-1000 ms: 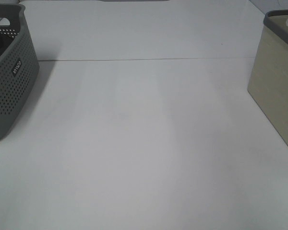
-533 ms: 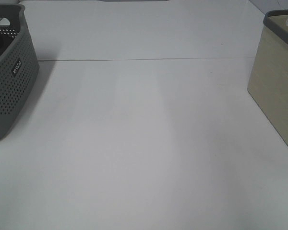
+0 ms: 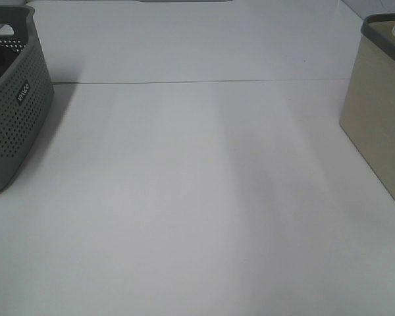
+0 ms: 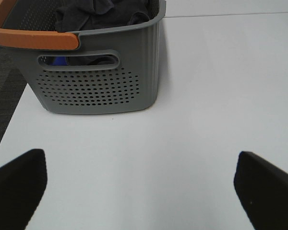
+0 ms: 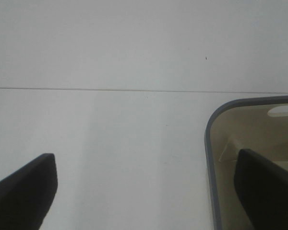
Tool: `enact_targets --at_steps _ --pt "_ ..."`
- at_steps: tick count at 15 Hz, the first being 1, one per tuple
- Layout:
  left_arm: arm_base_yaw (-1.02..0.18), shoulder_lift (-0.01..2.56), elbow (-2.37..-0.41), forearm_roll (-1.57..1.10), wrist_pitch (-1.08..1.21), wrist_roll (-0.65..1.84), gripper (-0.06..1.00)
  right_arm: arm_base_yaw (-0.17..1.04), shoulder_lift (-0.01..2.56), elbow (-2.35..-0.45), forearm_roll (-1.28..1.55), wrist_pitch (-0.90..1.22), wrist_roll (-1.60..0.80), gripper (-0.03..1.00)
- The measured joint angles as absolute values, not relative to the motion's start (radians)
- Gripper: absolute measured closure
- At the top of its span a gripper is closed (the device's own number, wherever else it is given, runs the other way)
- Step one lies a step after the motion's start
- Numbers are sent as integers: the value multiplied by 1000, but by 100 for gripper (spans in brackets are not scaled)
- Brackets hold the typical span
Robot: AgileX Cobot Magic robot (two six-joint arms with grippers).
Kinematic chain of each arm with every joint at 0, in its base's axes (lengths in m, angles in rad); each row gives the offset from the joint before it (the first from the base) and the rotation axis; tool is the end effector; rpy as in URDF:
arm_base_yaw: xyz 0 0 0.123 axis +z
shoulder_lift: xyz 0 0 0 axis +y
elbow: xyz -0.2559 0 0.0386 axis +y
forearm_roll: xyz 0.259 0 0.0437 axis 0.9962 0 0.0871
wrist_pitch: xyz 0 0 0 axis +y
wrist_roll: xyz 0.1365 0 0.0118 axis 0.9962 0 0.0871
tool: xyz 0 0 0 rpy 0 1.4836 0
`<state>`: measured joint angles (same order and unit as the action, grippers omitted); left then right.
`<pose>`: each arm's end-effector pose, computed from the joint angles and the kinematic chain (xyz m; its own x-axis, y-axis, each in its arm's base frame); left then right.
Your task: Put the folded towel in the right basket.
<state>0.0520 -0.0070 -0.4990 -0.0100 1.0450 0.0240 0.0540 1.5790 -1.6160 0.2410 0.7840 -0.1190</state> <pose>0.0724 0.0026 0.2636 -0.4367 -0.0037 -0.8996 -0.0359 0.9993 0.0133 0.4039 0.0450 0.3505 -0.6096 0.0196 -0.7925 -0.1554 0.9773 0.1438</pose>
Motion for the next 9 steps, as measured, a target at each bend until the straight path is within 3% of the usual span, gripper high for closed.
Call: enact_targets --at_steps 4,9 --pt "52 -7 -499 -10 1045 24 -5 60 1579 -1616 244 816 -101 1" --pt "52 -7 -499 -10 1045 24 -5 216 1579 -1616 50 818 30 1"
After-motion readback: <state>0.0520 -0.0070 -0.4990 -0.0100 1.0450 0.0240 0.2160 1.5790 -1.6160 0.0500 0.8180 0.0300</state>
